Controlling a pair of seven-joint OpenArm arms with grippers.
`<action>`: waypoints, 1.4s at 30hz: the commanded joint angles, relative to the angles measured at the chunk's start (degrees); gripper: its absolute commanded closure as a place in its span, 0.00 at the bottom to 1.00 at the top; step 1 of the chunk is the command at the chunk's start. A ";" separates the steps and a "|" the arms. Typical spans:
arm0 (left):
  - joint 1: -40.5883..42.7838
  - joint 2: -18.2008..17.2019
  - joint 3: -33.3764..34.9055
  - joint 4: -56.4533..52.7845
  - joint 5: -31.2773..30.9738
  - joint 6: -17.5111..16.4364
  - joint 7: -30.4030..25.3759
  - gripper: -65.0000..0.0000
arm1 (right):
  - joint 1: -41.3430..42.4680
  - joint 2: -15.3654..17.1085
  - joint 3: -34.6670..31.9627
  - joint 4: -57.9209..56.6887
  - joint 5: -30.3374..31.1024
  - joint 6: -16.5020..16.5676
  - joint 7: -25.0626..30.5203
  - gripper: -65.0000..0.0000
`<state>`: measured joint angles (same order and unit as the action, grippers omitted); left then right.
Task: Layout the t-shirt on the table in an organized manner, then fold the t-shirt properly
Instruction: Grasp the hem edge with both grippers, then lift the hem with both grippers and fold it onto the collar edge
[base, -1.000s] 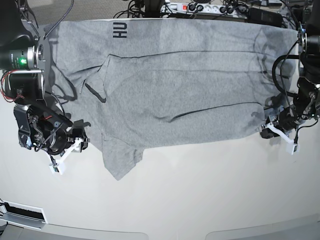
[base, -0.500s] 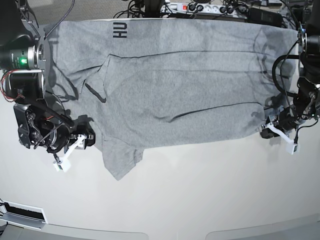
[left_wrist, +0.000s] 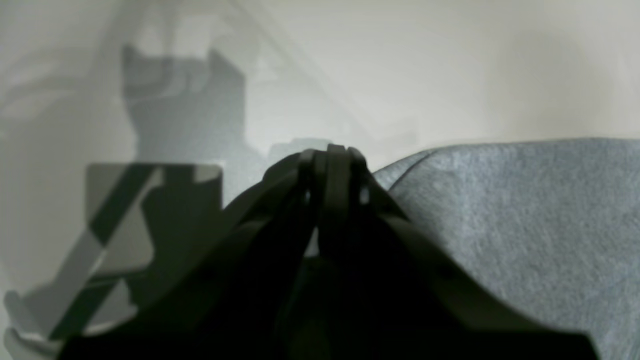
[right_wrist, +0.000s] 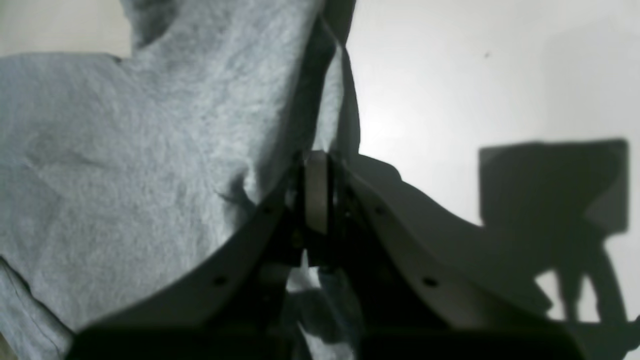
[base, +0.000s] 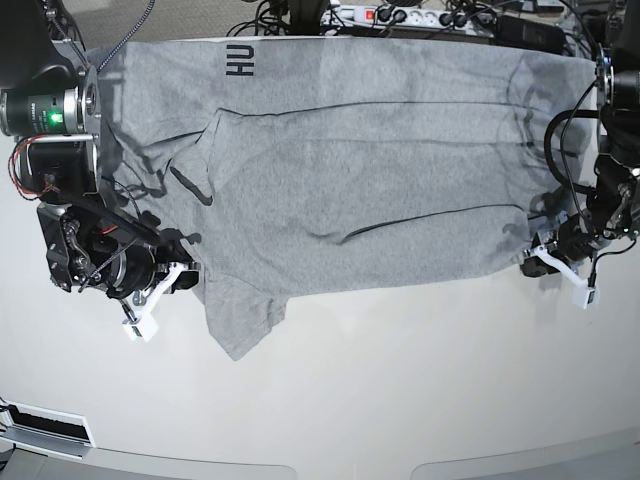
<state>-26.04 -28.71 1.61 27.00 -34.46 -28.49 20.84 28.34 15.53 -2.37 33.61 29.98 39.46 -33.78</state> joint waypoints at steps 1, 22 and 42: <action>-0.68 -0.98 0.11 0.13 1.46 1.09 1.86 1.00 | 2.21 0.70 0.22 0.98 -0.52 0.54 2.23 1.00; -10.56 -5.07 0.11 0.15 1.20 1.09 1.49 1.00 | 10.47 4.63 0.22 3.21 -13.27 -7.10 4.20 1.00; -18.10 -5.18 8.24 0.13 -7.17 -11.51 13.44 1.00 | 8.70 7.26 0.22 20.35 1.29 -0.35 -19.39 1.00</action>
<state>-42.06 -32.91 10.11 26.28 -40.82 -39.51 35.53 35.09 21.89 -2.44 52.88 30.83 38.98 -54.30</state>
